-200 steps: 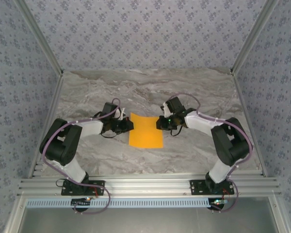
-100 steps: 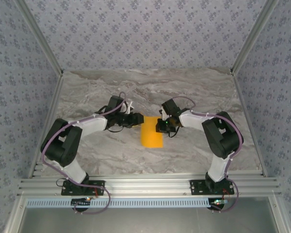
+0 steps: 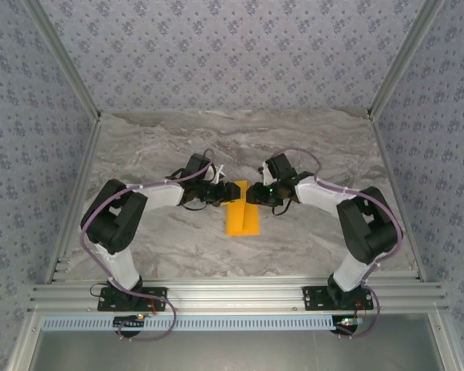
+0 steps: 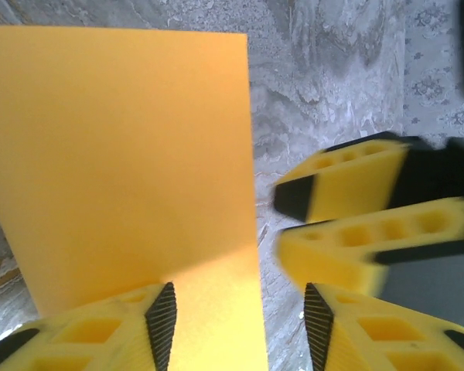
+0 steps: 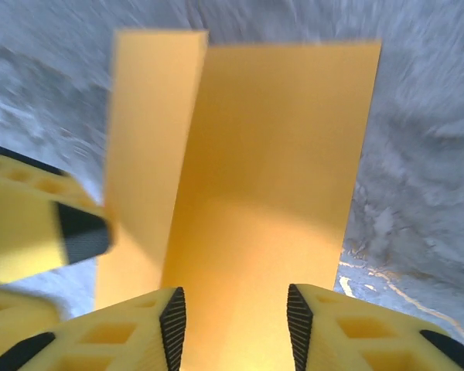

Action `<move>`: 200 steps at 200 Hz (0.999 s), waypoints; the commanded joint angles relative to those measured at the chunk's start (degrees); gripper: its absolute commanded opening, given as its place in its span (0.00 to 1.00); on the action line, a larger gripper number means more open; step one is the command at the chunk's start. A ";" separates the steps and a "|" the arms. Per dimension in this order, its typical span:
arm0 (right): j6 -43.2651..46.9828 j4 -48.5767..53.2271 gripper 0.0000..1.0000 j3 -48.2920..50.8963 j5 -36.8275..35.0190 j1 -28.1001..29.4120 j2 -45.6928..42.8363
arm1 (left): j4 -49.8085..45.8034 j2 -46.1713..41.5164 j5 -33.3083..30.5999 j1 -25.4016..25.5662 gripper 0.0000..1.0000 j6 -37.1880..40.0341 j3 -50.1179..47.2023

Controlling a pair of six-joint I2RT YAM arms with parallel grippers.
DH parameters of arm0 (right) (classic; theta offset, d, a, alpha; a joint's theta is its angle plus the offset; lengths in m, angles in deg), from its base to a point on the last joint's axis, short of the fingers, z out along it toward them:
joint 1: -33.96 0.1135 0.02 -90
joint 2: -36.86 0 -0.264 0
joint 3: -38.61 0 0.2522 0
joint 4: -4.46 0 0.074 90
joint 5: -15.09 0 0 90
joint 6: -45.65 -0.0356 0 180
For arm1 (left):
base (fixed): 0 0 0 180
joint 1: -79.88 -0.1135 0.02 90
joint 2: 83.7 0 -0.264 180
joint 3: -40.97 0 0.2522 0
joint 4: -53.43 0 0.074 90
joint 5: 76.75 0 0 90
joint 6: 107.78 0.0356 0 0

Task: Fold a paper plane with a square sheet of paper (fold left side to right side)
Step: First fold in half a square sheet of paper at the center of the table.

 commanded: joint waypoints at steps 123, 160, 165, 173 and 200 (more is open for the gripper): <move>-10.29 -11.67 0.24 2.97 10.81 0.28 3.54 | 0.06 0.61 -1.96 0.12 0.27 0.05 1.60; -7.39 -5.19 0.07 0.98 5.51 0.38 3.33 | -3.23 -1.90 -3.95 0.15 0.37 1.48 1.45; -5.05 -3.84 0.07 0.46 4.20 0.46 3.39 | -4.00 -2.43 -4.48 0.17 0.39 1.89 1.39; -3.83 -1.83 0.06 -0.41 2.33 0.63 3.68 | -5.41 -3.18 -5.33 0.16 0.41 2.51 1.36; -1.13 2.71 0.07 -2.62 -1.85 1.23 5.30 | -9.70 -4.70 -8.46 0.19 0.49 4.24 1.02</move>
